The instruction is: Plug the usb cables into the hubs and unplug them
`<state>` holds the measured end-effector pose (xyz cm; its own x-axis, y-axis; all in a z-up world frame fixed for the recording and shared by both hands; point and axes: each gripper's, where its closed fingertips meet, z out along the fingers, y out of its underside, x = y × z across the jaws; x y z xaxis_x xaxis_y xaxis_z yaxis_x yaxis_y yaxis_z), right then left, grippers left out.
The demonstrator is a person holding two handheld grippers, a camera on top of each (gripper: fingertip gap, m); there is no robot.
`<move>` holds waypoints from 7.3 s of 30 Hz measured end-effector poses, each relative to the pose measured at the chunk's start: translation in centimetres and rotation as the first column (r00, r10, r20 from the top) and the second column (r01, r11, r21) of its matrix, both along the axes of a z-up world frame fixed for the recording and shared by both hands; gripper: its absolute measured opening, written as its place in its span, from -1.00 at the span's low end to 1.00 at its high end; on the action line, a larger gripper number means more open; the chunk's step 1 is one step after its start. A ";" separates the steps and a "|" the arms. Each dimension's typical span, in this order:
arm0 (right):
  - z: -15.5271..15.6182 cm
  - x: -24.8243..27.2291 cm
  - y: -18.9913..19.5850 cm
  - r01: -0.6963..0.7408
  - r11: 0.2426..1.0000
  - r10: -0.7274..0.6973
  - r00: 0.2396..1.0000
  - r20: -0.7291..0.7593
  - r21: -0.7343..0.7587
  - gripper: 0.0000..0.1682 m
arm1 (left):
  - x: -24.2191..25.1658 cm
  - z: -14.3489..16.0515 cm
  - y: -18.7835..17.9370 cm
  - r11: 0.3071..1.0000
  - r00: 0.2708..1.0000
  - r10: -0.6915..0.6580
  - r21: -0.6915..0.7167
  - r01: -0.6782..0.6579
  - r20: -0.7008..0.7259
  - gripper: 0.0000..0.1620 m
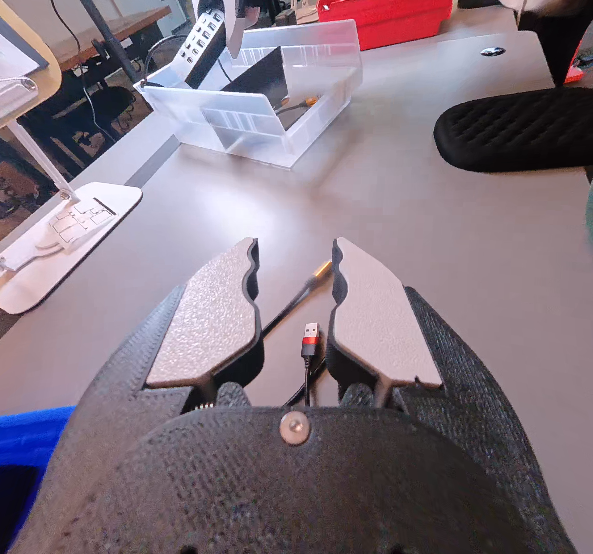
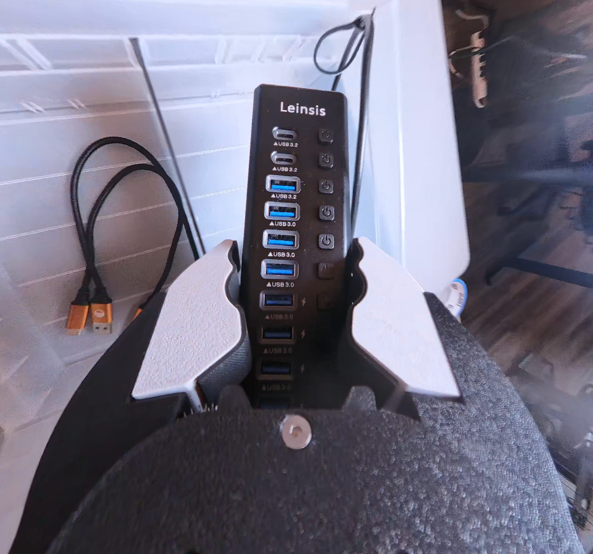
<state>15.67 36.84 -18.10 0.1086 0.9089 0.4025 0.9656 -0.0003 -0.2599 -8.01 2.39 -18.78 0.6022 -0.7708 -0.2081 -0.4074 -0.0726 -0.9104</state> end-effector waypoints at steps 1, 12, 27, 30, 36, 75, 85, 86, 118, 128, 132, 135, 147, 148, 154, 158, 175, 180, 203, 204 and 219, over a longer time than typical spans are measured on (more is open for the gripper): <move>-1.2 -0.2 0.4 -0.004 0.999 0.005 1.000 0.010 -0.035 -0.20 | -0.3 -0.3 0.2 1.000 1.000 0.006 -0.005 -0.006 -0.009 -0.46; -4.5 1.0 2.1 0.093 0.991 -0.075 0.980 0.185 -0.092 -0.26 | -2.6 -3.9 0.3 0.977 0.995 0.024 -0.207 -0.042 -0.092 -0.42; 0.8 -17.1 -29.4 -0.494 0.868 0.457 0.839 -0.295 -0.061 -0.39 | -4.4 -9.7 -3.5 0.905 0.904 -0.138 -0.422 -0.050 -0.404 -0.83; -2.2 -18.5 -34.5 -0.546 0.816 0.469 0.817 -0.337 -0.189 -0.39 | -2.9 -9.8 -3.3 0.923 0.894 -0.158 -0.383 -0.017 -0.418 -0.94; -6.9 -19.2 -37.5 -0.572 0.777 0.493 0.813 -0.309 -0.264 -0.38 | 3.4 -8.7 -2.9 0.958 0.912 -0.204 -0.266 0.111 -0.356 -0.95; 10.4 -8.2 -26.6 -0.236 0.969 0.245 0.900 -0.360 0.069 -0.95 | -2.3 -2.1 -0.8 0.999 0.989 0.003 -0.047 -0.011 -0.150 -0.80; 0.9 -0.5 -14.9 0.010 0.991 -0.011 1.000 0.001 0.135 -0.95 | -1.6 -3.5 -1.2 0.998 0.977 -0.028 -0.064 0.014 -0.211 -0.81; -1.6 -0.4 -15.5 0.008 0.999 -0.008 1.000 0.021 0.045 -0.95 | -1.6 -3.6 -1.2 0.997 0.977 -0.031 -0.069 0.017 -0.210 -0.81; -2.6 -1.4 -23.2 0.090 0.995 -0.055 0.842 -0.536 0.039 -0.41 | -20.3 -9.1 -4.1 0.855 0.647 0.259 -0.142 -0.499 -0.717 -0.61; -8.3 0.3 -17.3 -0.039 0.994 0.036 0.999 0.039 0.098 -0.31 | -26.4 -8.1 1.3 0.901 0.517 0.332 0.104 -0.421 -0.789 -0.62; -9.5 -2.0 -17.7 -0.168 0.970 0.150 0.982 0.113 0.173 -0.64 | -25.4 -5.0 1.6 0.845 0.585 0.464 0.135 -0.517 -0.665 -0.58; -9.3 -4.1 -20.8 -0.207 0.961 0.193 0.977 0.089 0.183 -0.65 | -17.0 -1.9 0.5 0.916 0.861 0.386 0.029 -0.400 -0.332 -0.59; -3.9 -14.4 -40.8 -0.470 0.824 0.551 0.796 -0.251 0.318 -0.54 | 2.9 -0.6 -4.6 0.983 0.999 0.020 -0.182 -0.013 0.036 -0.19; -1.8 -14.4 -42.1 -0.438 0.843 0.533 0.760 -0.371 0.313 -0.53 | 2.5 -0.9 -4.8 0.984 0.999 0.048 -0.170 -0.046 0.005 -0.19; 2.8 -5.5 -36.3 0.193 0.971 -0.008 0.622 -0.783 0.144 -0.30 | 0.7 -2.6 -7.2 0.984 0.982 0.159 -0.069 -0.166 -0.103 -0.28; -2.2 -4.4 -35.3 0.293 0.951 -0.256 0.558 -0.789 -0.101 -0.16 | -0.5 -2.1 -8.1 0.972 0.978 0.203 -0.109 -0.207 -0.039 -0.27; -4.0 -2.7 -30.4 0.340 0.935 -0.310 0.652 -0.692 -0.099 -0.89 | -29.9 -8.1 1.1 0.832 0.413 0.318 0.042 -0.553 -0.853 -0.37; -3.2 0.4 -29.7 0.380 0.912 -0.366 0.577 -0.731 -0.156 -0.96 | -24.5 -8.3 4.1 0.903 0.483 0.307 0.090 -0.421 -0.820 -0.64; -1.2 11.1 -36.9 0.378 0.893 -0.433 0.577 -0.693 -0.244 -0.95 | -2.5 -8.4 2.6 0.985 0.659 0.115 0.002 -0.170 -0.744 -0.63; -1.1 11.4 -37.2 0.372 0.895 -0.432 0.582 -0.689 -0.247 -0.95 | -1.7 -8.4 2.3 0.993 0.653 0.092 0.016 -0.121 -0.752 -0.63; -1.1 9.0 -38.4 0.393 0.893 -0.417 0.542 -0.730 -0.218 -0.97 | 3.5 0.0 -4.2 0.984 0.991 0.079 -0.154 -0.094 -0.103 -0.50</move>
<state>24.70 -1.52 -19.17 0.7152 0.6987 -0.0163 0.3307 -0.3588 -0.8729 -4.51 -1.77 -18.82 0.6512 -0.7443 -0.1483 -0.4787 -0.2512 -0.8413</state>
